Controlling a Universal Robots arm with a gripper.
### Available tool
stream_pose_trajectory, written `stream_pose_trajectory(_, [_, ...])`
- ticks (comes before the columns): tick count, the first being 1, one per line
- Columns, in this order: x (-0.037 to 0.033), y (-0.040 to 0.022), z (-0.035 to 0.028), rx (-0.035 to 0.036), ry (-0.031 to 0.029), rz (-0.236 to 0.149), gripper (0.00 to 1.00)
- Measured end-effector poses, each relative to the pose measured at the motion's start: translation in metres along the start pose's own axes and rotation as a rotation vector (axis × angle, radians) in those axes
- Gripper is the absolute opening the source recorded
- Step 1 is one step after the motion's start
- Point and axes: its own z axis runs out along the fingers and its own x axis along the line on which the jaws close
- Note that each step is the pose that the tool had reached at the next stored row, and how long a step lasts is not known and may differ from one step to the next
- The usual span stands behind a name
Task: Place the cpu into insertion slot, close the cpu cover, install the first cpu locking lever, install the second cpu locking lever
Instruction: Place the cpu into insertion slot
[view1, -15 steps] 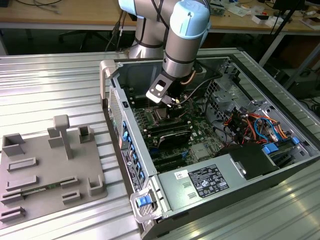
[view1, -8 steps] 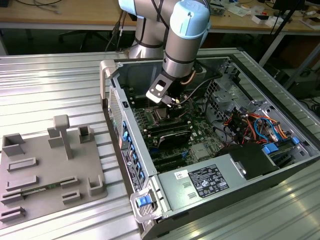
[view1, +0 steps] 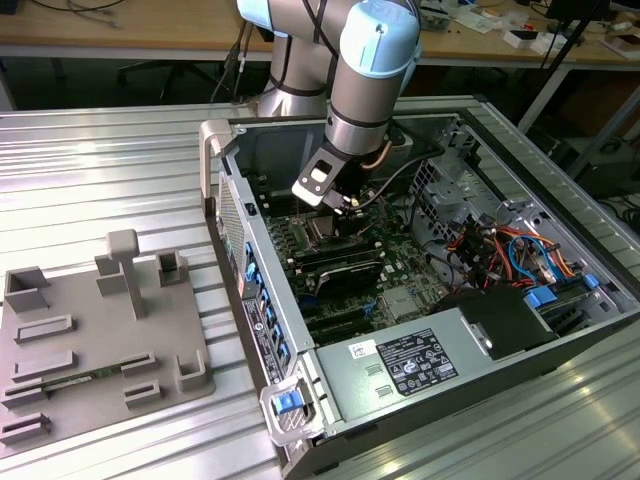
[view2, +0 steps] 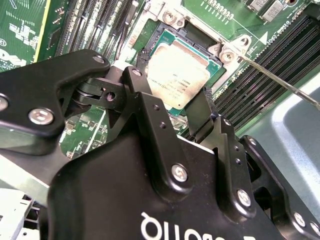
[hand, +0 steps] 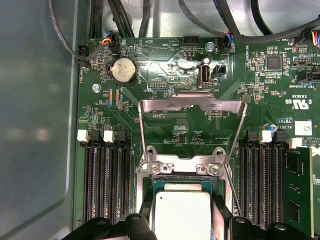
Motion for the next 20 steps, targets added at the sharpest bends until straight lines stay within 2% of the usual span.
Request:
stream_pose_trajectory(4, [0.0,0.0,0.0003,-0.0001,0.0,0.0,0.55])
stream_pose_trajectory(6, [0.0004,0.0002,-0.0024,-0.0005,-0.0006,0.0,0.55])
stream_pose_trajectory(7, [0.0003,0.0003,-0.0051,-0.0001,-0.0037,0.0,0.55])
stream_pose_trajectory(11, [0.0007,0.0002,-0.0032,0.0003,-0.0155,-0.001,0.55])
stream_pose_trajectory(20, [0.0031,0.0001,-0.0003,0.0003,-0.0158,0.001,0.55])
